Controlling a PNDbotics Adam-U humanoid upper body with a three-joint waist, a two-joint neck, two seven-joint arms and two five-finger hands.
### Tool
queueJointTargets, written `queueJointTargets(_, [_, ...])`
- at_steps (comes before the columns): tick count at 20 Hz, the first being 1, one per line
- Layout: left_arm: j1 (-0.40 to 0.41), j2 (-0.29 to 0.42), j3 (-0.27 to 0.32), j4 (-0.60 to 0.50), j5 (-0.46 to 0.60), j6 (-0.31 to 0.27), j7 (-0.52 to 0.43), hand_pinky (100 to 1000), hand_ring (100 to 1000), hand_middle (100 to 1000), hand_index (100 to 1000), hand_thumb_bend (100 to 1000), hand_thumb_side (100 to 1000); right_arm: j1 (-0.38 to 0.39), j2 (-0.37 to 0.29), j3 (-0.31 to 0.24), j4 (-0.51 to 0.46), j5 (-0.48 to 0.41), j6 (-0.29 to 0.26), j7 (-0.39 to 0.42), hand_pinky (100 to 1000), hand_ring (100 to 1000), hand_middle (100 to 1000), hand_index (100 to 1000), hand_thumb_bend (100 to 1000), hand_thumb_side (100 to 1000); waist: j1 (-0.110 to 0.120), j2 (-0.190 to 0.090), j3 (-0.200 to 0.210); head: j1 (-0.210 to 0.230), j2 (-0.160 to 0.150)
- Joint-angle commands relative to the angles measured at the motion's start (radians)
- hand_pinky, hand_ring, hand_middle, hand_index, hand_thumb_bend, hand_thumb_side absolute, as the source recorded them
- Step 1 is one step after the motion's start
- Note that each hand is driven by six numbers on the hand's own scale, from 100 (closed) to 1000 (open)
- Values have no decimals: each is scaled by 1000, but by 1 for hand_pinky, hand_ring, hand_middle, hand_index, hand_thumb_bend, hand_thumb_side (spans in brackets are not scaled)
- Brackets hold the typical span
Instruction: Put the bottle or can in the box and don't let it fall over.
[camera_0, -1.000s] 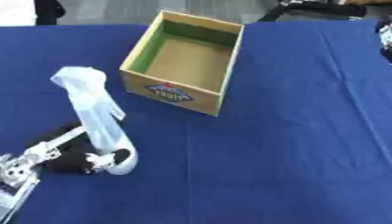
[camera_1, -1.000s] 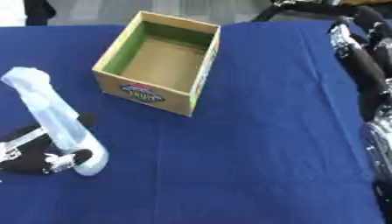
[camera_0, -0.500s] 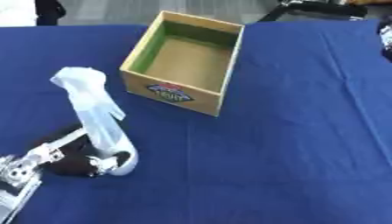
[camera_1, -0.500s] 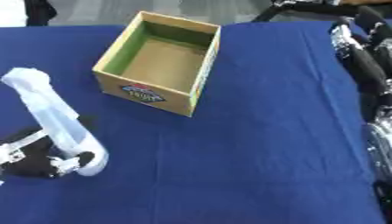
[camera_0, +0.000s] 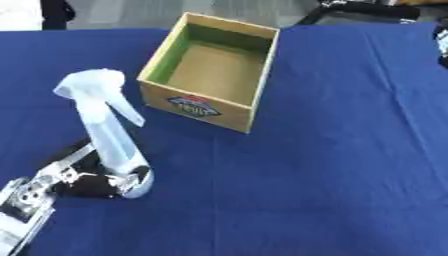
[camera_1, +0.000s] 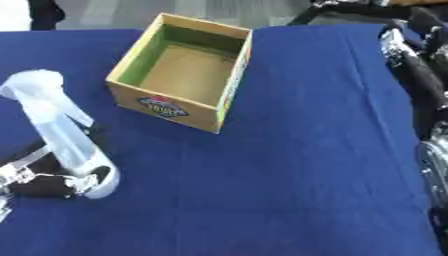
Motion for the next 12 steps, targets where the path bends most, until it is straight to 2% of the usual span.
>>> queueJointTargets(1, [-6,18,4,-7,2,22,44,1000,1000,1000,465,100,303,-12,-19,-6,-22,-6,-2,1,1000,986,1000,1000,100,505,0,-10,-1,3,-13])
queueJointTargets(12, [-6,17,7,-32,14,39,124,1000,1000,1000,409,100,463,-13,-18,-5,-22,-8,-3,1,1000,985,1000,1000,100,503,1,-10,-2,2,-11])
